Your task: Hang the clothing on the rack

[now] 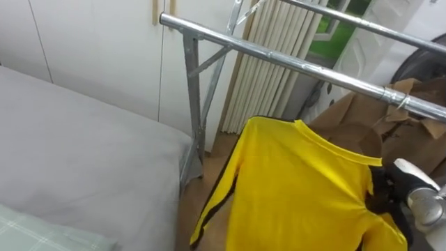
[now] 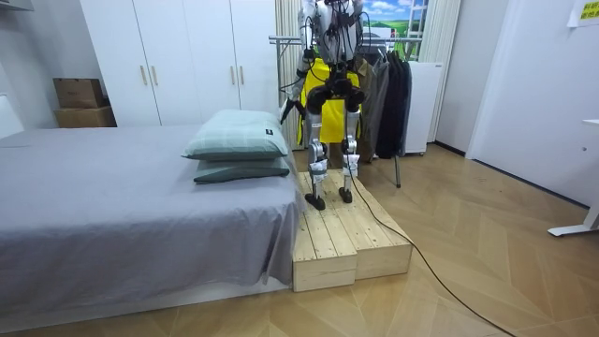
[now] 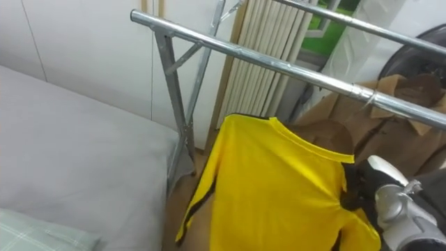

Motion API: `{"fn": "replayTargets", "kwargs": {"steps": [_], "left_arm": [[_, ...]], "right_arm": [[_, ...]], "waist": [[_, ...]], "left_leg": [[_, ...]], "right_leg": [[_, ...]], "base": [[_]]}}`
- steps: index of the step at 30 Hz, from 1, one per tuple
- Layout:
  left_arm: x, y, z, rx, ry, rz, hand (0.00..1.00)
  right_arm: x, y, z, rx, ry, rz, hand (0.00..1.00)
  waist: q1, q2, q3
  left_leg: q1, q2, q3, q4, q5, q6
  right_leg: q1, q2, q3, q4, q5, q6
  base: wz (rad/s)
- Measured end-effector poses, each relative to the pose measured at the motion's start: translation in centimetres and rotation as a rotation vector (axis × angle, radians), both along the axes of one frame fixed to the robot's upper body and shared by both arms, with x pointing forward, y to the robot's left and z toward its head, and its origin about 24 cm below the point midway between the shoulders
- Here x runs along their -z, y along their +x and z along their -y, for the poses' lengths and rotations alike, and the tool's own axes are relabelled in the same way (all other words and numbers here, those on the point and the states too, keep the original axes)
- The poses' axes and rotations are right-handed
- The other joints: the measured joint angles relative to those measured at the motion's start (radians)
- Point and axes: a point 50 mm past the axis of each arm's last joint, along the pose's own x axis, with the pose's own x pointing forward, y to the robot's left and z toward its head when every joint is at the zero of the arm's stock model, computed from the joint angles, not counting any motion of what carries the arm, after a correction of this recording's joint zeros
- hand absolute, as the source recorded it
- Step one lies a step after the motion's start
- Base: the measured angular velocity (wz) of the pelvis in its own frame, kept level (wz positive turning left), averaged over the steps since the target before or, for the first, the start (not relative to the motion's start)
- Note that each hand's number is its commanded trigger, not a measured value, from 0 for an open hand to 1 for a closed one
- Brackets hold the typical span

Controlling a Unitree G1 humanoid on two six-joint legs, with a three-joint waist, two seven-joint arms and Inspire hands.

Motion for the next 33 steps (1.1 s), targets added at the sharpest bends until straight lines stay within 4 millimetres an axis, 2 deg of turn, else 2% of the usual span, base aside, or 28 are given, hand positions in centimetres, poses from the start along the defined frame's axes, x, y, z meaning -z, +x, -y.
{"fn": "replayTargets", "kwargs": {"steps": [5,10,16,19,24,26,30,33], "left_arm": [[-0.1,0.1,0.0,0.003,-0.001,0.003,0.0],[0.0,0.3,0.4,0.017,-0.006,0.007,0.0],[-0.2,1.4,1.3,0.038,-0.026,0.038,0.0],[-0.1,1.4,1.4,0.034,-0.036,0.044,0.0],[-0.2,1.6,1.7,0.03,-0.052,0.062,0.0],[-0.2,1.8,1.8,0.032,-0.056,0.067,0.0],[-0.2,1.7,2.1,0.034,-0.064,0.07,0.0],[-0.4,1.9,2.1,0.025,-0.06,0.102,0.0]], "right_arm": [[0.1,-0.1,0.0,-0.017,0.004,-0.041,0.0],[0.0,-0.1,-0.1,-0.038,0.004,-0.044,0.0],[1.2,-1.9,0.2,0.002,0.097,0.022,0.0],[1.9,-2.7,0.2,0.032,0.149,0.054,0.0],[2.6,-3.8,0.4,0.076,0.217,0.1,0.0],[3.1,-4.5,0.3,0.111,0.262,0.137,0.0],[3.8,-5.1,-0.1,0.184,0.386,0.206,0.0],[5.0,-5.5,-1.6,0.359,0.691,0.308,0.0]], "waist": [[-0.002,-0.015,-0.0002],[-0.016,-0.009,0.0039],[-0.022,0.005,0.0033],[-0.021,0.015,0.0003],[-0.024,0.036,-0.01],[-0.024,0.044,-0.013],[-0.036,0.059,-0.0129],[-0.05,0.065,-0.0124]], "left_leg": [[-0.009,-0.001,-0.005,0.0,-0.001,0.0],[-0.011,0.0,-0.005,-0.001,-0.003,-0.002],[-0.017,-0.001,-0.021,0.002,-0.003,-0.002],[-0.013,-0.002,-0.02,0.005,-0.003,-0.002],[-0.01,-0.002,-0.028,0.002,-0.005,0.0],[-0.01,-0.002,-0.029,0.003,-0.006,0.0],[-0.008,-0.002,-0.027,0.004,-0.005,0.0],[-0.01,-0.001,-0.023,0.004,-0.005,0.0]], "right_leg": [[0.0,-0.002,-0.006,0.0,0.001,0.0],[0.0,0.0,-0.006,-0.003,0.001,0.0],[0.001,-0.001,-0.013,-0.006,0.001,0.0],[0.001,0.0,-0.007,-0.007,0.002,0.001],[0.008,-0.002,-0.027,-0.007,0.003,0.002],[0.016,-0.002,-0.029,-0.007,0.003,0.002],[0.022,-0.002,-0.027,-0.006,0.003,0.002],[0.019,-0.001,-0.026,-0.006,0.003,0.002]], "base": [[0.02],[0.01],[0.05],[0.0],[0.05],[0.02],[0.0],[-0.04]]}}
